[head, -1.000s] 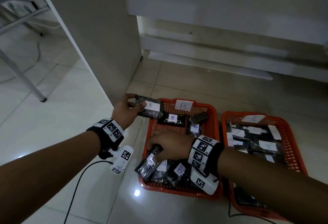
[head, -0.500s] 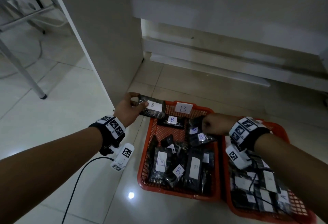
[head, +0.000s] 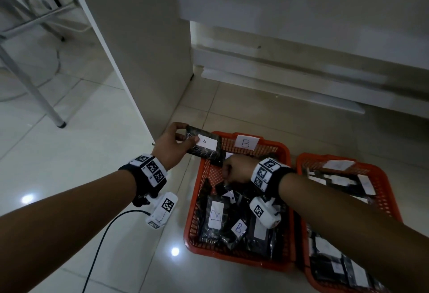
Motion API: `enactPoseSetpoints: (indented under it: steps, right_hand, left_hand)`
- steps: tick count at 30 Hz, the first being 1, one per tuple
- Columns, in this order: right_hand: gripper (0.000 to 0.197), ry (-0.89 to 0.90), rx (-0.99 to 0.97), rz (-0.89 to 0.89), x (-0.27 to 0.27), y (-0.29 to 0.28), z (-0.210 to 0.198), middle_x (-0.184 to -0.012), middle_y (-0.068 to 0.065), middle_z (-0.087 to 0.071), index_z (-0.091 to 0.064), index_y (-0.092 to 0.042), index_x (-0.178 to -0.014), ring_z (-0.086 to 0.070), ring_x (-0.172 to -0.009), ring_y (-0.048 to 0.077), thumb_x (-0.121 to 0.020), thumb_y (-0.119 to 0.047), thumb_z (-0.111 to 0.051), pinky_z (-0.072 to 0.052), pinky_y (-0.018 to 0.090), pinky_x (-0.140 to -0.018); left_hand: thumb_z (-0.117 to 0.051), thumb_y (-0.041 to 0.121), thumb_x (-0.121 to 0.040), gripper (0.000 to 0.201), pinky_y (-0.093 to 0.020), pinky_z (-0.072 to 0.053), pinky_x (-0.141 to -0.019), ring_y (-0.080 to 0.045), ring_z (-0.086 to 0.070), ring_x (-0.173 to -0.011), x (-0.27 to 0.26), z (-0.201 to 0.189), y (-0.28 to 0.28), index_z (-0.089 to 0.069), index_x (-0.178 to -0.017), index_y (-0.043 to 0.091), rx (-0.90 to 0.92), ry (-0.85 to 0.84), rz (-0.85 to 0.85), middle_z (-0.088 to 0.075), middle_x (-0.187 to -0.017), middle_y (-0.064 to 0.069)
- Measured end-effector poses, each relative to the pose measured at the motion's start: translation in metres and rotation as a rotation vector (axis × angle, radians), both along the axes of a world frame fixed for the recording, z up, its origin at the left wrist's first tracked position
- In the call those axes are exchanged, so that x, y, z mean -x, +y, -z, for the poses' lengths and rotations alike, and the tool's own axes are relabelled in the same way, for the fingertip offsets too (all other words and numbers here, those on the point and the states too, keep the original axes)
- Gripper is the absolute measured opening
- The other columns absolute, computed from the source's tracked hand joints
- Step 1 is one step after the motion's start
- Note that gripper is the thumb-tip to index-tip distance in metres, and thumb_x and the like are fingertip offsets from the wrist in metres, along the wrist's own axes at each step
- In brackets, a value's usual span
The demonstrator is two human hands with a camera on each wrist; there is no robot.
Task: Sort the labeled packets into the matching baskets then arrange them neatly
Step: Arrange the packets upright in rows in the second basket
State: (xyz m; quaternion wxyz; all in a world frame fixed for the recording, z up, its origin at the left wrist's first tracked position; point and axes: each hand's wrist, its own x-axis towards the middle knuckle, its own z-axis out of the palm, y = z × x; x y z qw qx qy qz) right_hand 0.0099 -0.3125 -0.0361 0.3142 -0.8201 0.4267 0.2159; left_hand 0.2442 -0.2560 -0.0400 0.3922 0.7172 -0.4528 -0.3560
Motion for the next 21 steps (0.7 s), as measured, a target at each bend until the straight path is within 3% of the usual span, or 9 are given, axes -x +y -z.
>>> enactPoseSetpoints:
  steps: [4, 6, 9, 12, 14, 17, 19, 21]
  right_hand:
    - [0.013, -0.117, -0.002, 0.132, 0.016, -0.01, -0.021, -0.1, -0.002, -0.074, -0.077, -0.013, -0.105, -0.066, -0.086, 0.013, -0.094, -0.019, -0.073, -0.051, 0.017, -0.064]
    - [0.011, -0.202, 0.057, 0.261, 0.037, -0.016, -0.036, -0.095, -0.004, -0.072, -0.075, -0.017, -0.101, -0.066, -0.079, 0.012, -0.094, -0.025, -0.072, -0.052, 0.016, -0.057]
    - [0.01, -0.303, 0.16, 0.382, 0.081, -0.021, -0.05, -0.094, -0.002, -0.074, -0.074, -0.017, -0.094, -0.07, -0.089, 0.019, -0.092, -0.027, -0.072, -0.055, 0.032, -0.083]
    - [0.01, -0.218, 0.148, 0.406, 0.115, -0.015, -0.054, -0.094, -0.004, -0.074, -0.073, -0.02, -0.091, -0.069, -0.091, 0.017, -0.091, -0.03, -0.072, -0.055, 0.036, -0.085]
    - [0.006, -0.12, 0.139, 0.391, 0.126, -0.007, -0.053, -0.096, -0.009, -0.072, -0.072, -0.026, -0.09, -0.068, -0.092, 0.015, -0.091, -0.033, -0.071, -0.056, 0.035, -0.084]
    - [0.01, -0.037, 0.271, 0.277, 0.119, 0.001, -0.046, -0.105, -0.004, -0.068, -0.07, -0.025, -0.098, -0.065, -0.097, 0.02, -0.09, -0.032, -0.07, -0.056, 0.039, -0.087]
    - [0.017, -0.108, 0.296, 0.121, 0.101, 0.001, -0.043, -0.111, 0.0, -0.064, -0.071, -0.024, -0.106, -0.063, -0.103, 0.022, -0.089, -0.029, -0.07, -0.055, 0.041, -0.09]
    - [0.026, -0.096, 0.224, -0.068, 0.079, -0.001, -0.039, -0.114, 0.0, -0.059, -0.072, -0.025, -0.119, -0.06, -0.105, 0.02, -0.094, -0.031, -0.069, -0.052, 0.038, -0.09]
  left_hand:
    - [-0.079, 0.041, -0.087, 0.043, -0.021, -0.052, -0.066, -0.013, -0.07, -0.084, 0.007, -0.003, -0.006, -0.058, -0.123, 0.031, 0.025, 0.054, 0.028, -0.069, -0.098, -0.001]
    - [-0.08, 0.041, -0.086, 0.043, -0.021, -0.052, -0.063, -0.015, -0.071, -0.087, 0.01, -0.002, -0.01, -0.058, -0.123, 0.032, 0.03, 0.089, 0.042, -0.069, -0.101, -0.004]
    - [-0.08, 0.038, -0.087, 0.044, -0.015, -0.05, -0.056, -0.015, -0.071, -0.086, 0.018, 0.0, -0.013, -0.059, -0.125, 0.029, 0.028, 0.12, 0.065, -0.069, -0.103, -0.008]
    - [-0.081, 0.031, -0.087, 0.044, -0.015, -0.05, -0.053, -0.015, -0.07, -0.079, 0.026, 0.002, -0.016, -0.06, -0.125, 0.022, 0.039, 0.139, 0.088, -0.069, -0.101, -0.013]
    - [-0.082, 0.033, -0.086, 0.044, -0.021, -0.055, -0.056, -0.019, -0.072, -0.08, 0.031, 0.002, -0.016, -0.061, -0.123, 0.024, 0.04, 0.127, 0.116, -0.069, -0.098, -0.012]
    - [-0.082, 0.041, -0.085, 0.044, -0.034, -0.061, -0.07, -0.019, -0.073, -0.089, 0.032, 0.001, -0.013, -0.06, -0.121, 0.029, 0.047, 0.106, 0.089, -0.07, -0.097, -0.008]
    - [-0.079, 0.041, -0.087, 0.043, -0.029, -0.059, -0.073, -0.012, -0.069, -0.091, 0.03, -0.004, -0.011, -0.058, -0.123, 0.029, 0.066, 0.072, 0.029, -0.069, -0.099, -0.003]
    - [-0.077, 0.041, -0.089, 0.043, -0.021, -0.051, -0.068, -0.006, -0.066, -0.09, 0.026, -0.012, -0.011, -0.055, -0.124, 0.029, 0.078, 0.044, -0.024, -0.067, -0.1, 0.002]
